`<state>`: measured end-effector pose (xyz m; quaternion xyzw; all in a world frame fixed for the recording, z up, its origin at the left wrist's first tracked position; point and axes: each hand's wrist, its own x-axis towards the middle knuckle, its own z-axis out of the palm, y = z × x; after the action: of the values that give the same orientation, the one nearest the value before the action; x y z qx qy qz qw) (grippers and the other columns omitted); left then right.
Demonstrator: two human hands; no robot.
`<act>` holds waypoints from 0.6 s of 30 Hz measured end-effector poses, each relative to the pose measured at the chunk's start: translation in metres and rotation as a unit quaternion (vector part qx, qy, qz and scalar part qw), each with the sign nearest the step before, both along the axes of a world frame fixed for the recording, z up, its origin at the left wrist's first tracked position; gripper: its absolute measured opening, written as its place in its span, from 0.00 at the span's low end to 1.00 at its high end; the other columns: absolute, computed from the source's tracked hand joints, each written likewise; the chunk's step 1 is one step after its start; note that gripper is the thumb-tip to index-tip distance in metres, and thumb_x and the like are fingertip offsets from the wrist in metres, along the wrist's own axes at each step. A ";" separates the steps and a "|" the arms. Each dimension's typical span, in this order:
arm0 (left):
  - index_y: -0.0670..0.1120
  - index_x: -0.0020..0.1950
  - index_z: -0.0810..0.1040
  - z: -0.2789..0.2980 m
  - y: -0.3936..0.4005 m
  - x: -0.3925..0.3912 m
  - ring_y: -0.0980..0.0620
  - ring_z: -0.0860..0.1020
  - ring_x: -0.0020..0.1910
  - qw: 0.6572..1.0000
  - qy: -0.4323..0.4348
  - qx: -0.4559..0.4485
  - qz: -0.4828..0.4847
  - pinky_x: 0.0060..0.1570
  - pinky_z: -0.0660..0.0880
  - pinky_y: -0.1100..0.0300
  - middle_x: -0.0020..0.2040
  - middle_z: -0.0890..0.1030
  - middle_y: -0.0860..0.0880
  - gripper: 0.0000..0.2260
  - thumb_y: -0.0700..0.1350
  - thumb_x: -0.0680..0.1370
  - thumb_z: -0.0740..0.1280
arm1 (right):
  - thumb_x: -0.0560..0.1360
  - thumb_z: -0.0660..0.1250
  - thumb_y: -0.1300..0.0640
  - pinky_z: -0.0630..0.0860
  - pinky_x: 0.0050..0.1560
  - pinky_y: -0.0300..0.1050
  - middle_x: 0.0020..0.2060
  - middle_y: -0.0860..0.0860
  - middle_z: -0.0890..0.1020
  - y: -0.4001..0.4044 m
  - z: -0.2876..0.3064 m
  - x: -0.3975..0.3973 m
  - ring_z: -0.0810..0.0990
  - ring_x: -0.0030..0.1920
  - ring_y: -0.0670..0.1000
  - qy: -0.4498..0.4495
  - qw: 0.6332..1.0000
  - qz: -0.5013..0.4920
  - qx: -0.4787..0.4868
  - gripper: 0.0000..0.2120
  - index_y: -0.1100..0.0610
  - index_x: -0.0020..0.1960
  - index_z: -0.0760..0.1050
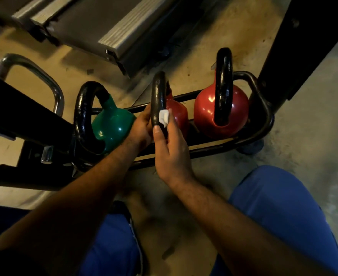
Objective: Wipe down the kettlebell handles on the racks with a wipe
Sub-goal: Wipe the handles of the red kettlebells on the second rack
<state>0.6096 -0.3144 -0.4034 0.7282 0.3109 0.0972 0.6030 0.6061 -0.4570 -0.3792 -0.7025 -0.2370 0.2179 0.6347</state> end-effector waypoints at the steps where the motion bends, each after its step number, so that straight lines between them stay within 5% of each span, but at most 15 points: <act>1: 0.43 0.57 0.73 0.002 -0.001 0.001 0.66 0.79 0.36 1.000 -0.001 0.011 -0.002 0.38 0.75 0.70 0.42 0.79 0.53 0.07 0.41 0.80 0.64 | 0.82 0.55 0.43 0.74 0.62 0.42 0.72 0.49 0.72 0.000 0.000 0.002 0.72 0.69 0.45 -0.008 1.000 0.003 0.000 0.28 0.51 0.80 0.57; 5: 0.45 0.48 0.74 0.011 -0.004 0.001 0.62 0.80 0.33 1.000 0.014 0.015 0.011 0.36 0.75 0.67 0.38 0.79 0.52 0.07 0.39 0.83 0.58 | 0.80 0.53 0.41 0.73 0.44 0.41 0.49 0.45 0.78 -0.005 -0.005 0.007 0.77 0.48 0.43 -0.017 1.000 -0.005 -0.024 0.21 0.53 0.63 0.74; 7: 0.47 0.50 0.75 0.013 -0.005 0.000 0.61 0.80 0.36 1.000 0.008 0.020 -0.004 0.40 0.75 0.65 0.37 0.80 0.56 0.03 0.46 0.79 0.64 | 0.83 0.53 0.43 0.71 0.40 0.41 0.42 0.45 0.78 -0.004 -0.005 0.012 0.76 0.42 0.42 -0.005 0.999 -0.038 -0.015 0.18 0.53 0.56 0.76; 9: 0.45 0.53 0.76 0.014 -0.007 -0.002 0.62 0.80 0.37 0.999 0.011 0.033 -0.012 0.40 0.76 0.67 0.39 0.81 0.56 0.12 0.50 0.75 0.68 | 0.85 0.54 0.47 0.76 0.46 0.42 0.48 0.46 0.81 0.001 -0.007 0.017 0.79 0.48 0.43 -0.012 0.997 -0.069 -0.012 0.17 0.53 0.60 0.78; 12: 0.36 0.61 0.74 0.011 -0.008 -0.002 0.66 0.80 0.36 0.995 0.005 0.095 -0.028 0.37 0.74 0.72 0.42 0.79 0.54 0.11 0.40 0.81 0.65 | 0.85 0.55 0.50 0.78 0.61 0.47 0.62 0.49 0.77 0.007 -0.006 0.017 0.76 0.62 0.45 -0.004 0.994 -0.107 -0.004 0.18 0.56 0.67 0.76; 16: 0.40 0.59 0.75 0.011 -0.006 -0.003 0.64 0.81 0.39 0.995 0.011 0.096 -0.028 0.39 0.75 0.71 0.43 0.80 0.54 0.08 0.39 0.81 0.64 | 0.84 0.61 0.57 0.73 0.55 0.27 0.60 0.41 0.77 0.006 -0.002 0.018 0.74 0.55 0.32 0.051 0.990 -0.128 0.036 0.17 0.53 0.72 0.73; 18: 0.41 0.58 0.75 0.011 -0.005 -0.003 0.64 0.81 0.40 0.995 0.014 0.091 -0.032 0.40 0.76 0.69 0.43 0.80 0.54 0.07 0.39 0.80 0.65 | 0.84 0.61 0.57 0.74 0.56 0.31 0.58 0.42 0.79 0.005 -0.002 0.013 0.76 0.55 0.33 0.031 0.989 -0.138 0.045 0.18 0.53 0.73 0.72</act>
<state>0.6065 -0.3192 -0.3923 0.7909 0.2856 0.0951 0.5328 0.6192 -0.4516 -0.3807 -0.6924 -0.1278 0.1389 0.6964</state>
